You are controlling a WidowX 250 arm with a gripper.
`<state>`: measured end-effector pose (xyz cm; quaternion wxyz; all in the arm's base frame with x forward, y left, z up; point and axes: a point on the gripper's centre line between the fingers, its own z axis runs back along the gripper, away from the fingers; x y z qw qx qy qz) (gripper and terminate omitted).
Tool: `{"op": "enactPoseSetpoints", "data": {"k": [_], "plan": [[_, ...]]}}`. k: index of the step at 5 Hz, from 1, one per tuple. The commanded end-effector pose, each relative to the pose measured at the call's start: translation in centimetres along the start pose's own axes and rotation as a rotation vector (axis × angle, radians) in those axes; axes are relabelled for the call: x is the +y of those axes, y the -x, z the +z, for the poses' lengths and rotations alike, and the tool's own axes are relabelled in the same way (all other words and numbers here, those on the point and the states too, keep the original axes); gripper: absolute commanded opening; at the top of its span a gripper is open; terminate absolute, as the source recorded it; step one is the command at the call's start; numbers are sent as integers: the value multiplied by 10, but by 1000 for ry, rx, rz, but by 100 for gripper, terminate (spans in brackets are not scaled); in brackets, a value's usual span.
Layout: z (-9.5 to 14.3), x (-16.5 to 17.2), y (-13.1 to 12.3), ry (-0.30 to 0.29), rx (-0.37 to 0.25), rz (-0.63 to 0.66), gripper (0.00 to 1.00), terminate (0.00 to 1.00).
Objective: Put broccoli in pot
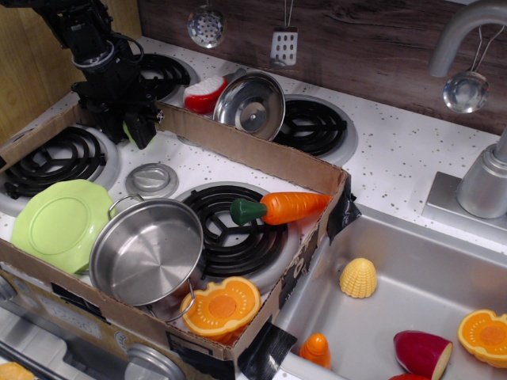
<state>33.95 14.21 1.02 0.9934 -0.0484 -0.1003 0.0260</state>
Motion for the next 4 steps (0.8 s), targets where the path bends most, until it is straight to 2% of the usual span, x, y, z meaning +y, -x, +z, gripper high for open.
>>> {"op": "enactPoseSetpoints", "data": {"k": [1, 2, 3, 4], "plan": [[54, -9, -12, -45, -98, -23, 0, 0], [81, -16, -15, -77, -108, -7, 0, 0], [115, -30, -11, -79, -113, 26, 0, 0], [150, -54, 9, -92, -104, 72, 0, 0]]}}
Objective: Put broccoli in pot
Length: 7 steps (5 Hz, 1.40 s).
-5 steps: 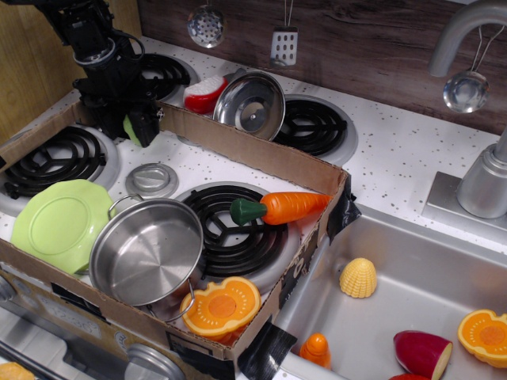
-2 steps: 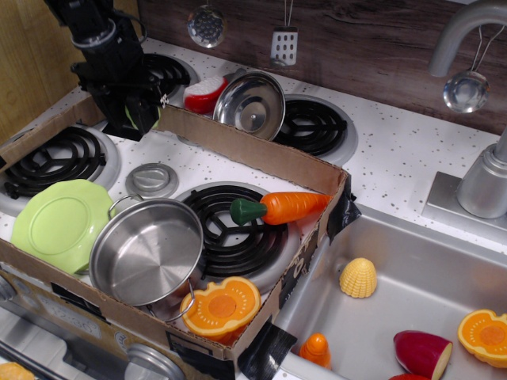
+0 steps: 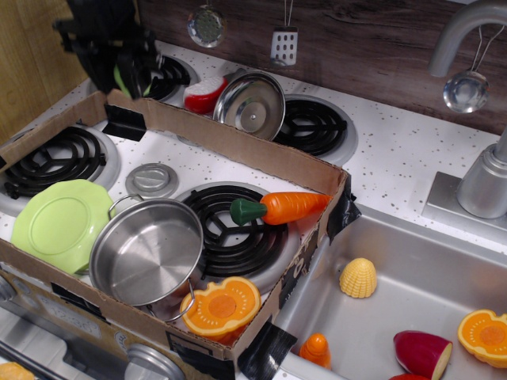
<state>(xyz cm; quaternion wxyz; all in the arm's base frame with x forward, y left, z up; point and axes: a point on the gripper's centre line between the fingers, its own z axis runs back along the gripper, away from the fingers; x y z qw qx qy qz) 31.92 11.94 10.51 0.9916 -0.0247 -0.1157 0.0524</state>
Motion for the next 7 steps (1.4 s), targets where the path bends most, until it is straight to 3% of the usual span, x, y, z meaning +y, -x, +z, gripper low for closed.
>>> {"op": "enactPoseSetpoints", "data": {"k": [1, 2, 4, 5, 6, 7], "plan": [[76, -39, 30, -76, -50, 73, 0, 0], [72, -54, 62, -63, 3, 134, 0, 0], [50, -75, 104, -30, 17, 209, 0, 0], [38, -81, 114, -14, 19, 226, 0, 0], [23, -89, 118, -31, 67, 242, 0, 0], [15, -88, 116, -11, 82, 244, 0, 0]]}}
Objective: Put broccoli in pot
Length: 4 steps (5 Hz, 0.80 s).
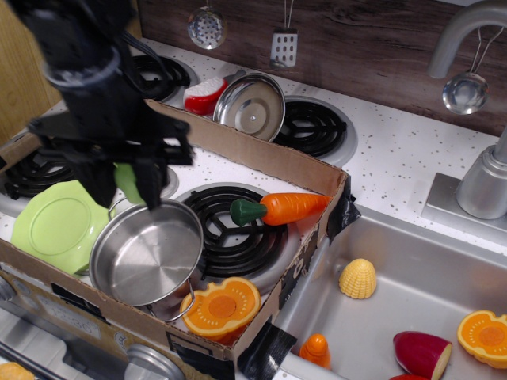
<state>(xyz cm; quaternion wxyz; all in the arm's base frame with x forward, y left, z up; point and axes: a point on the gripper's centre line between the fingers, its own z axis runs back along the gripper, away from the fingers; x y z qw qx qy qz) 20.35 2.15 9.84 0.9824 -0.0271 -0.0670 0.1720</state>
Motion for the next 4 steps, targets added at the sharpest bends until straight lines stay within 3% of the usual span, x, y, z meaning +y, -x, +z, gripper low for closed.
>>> {"op": "enactPoseSetpoints", "data": {"k": [1, 3, 4], "plan": [[0, 0, -12, 24, 10, 6, 100, 0], [3, 0, -17, 11, 47, 27, 100, 0], [10, 0, -20, 3, 42, 8, 100, 100]]}}
